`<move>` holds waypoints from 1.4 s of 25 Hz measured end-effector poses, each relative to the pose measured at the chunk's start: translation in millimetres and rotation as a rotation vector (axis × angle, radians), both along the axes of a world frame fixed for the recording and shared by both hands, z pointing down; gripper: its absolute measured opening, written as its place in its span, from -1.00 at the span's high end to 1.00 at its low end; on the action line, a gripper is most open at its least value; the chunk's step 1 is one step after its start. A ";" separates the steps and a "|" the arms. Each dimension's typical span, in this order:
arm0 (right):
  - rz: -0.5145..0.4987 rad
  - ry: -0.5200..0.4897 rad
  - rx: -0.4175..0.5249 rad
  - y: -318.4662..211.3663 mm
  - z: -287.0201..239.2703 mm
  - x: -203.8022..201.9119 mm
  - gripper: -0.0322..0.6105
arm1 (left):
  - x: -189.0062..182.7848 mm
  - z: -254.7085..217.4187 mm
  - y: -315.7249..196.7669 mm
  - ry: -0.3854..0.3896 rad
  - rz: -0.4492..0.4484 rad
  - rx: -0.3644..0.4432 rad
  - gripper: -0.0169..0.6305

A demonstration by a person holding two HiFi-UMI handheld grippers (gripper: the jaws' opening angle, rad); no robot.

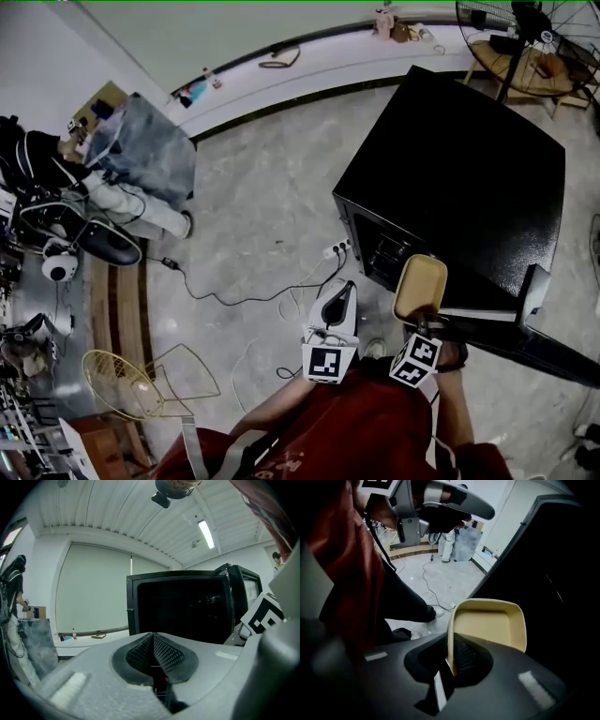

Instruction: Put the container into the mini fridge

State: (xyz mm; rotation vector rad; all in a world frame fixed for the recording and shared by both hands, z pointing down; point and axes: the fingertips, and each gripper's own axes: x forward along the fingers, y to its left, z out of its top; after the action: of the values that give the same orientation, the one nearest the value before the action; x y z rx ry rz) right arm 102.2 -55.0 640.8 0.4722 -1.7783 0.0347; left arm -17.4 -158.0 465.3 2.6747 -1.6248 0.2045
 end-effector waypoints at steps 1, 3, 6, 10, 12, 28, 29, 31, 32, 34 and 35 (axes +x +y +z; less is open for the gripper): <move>0.017 0.000 -0.003 -5.2 1.0 0.1 0.85 | 1.9 2.3 -4.7 0.000 0.014 -0.005 0.93; 0.050 0.001 -0.014 -14.1 2.9 1.1 0.84 | 6.0 8.3 -13.2 0.002 0.041 -0.025 0.93; 0.082 0.020 -0.027 -27.7 10.5 6.1 0.84 | 12.1 16.2 -28.9 0.005 0.083 -0.038 0.93; 0.123 0.047 -0.032 -44.1 23.3 13.4 0.84 | 19.1 27.4 -43.0 0.011 0.139 -0.050 0.93; 0.139 0.046 -0.032 -53.3 28.6 14.0 0.84 | 22.7 31.5 -45.3 0.011 0.164 -0.049 0.93; 0.183 0.101 -0.034 -98.5 55.4 40.5 0.84 | 27.3 33.9 -42.8 0.068 0.160 -0.027 0.93; 0.185 0.099 -0.035 -100.5 56.7 40.8 0.84 | 25.8 33.4 -42.8 0.066 0.157 -0.024 0.93; 0.187 0.102 -0.036 -104.0 58.7 43.0 0.84 | 24.4 32.7 -41.0 0.062 0.156 -0.024 0.93; 0.187 0.106 -0.036 -106.2 59.3 44.6 0.85 | 24.2 32.3 -39.9 0.064 0.155 -0.026 0.93; 0.186 0.115 -0.032 -112.5 60.3 46.3 0.85 | 23.4 31.6 -38.2 0.063 0.154 -0.025 0.93; 0.185 0.116 -0.029 -115.6 60.9 46.4 0.85 | 22.8 32.3 -37.2 0.060 0.154 -0.025 0.93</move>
State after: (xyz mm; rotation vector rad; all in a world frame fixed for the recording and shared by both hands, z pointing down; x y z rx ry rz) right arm 148.7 -170.6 701.6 0.6047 -1.6141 0.1598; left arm 5.3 -195.2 497.6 2.7592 -1.3920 0.1421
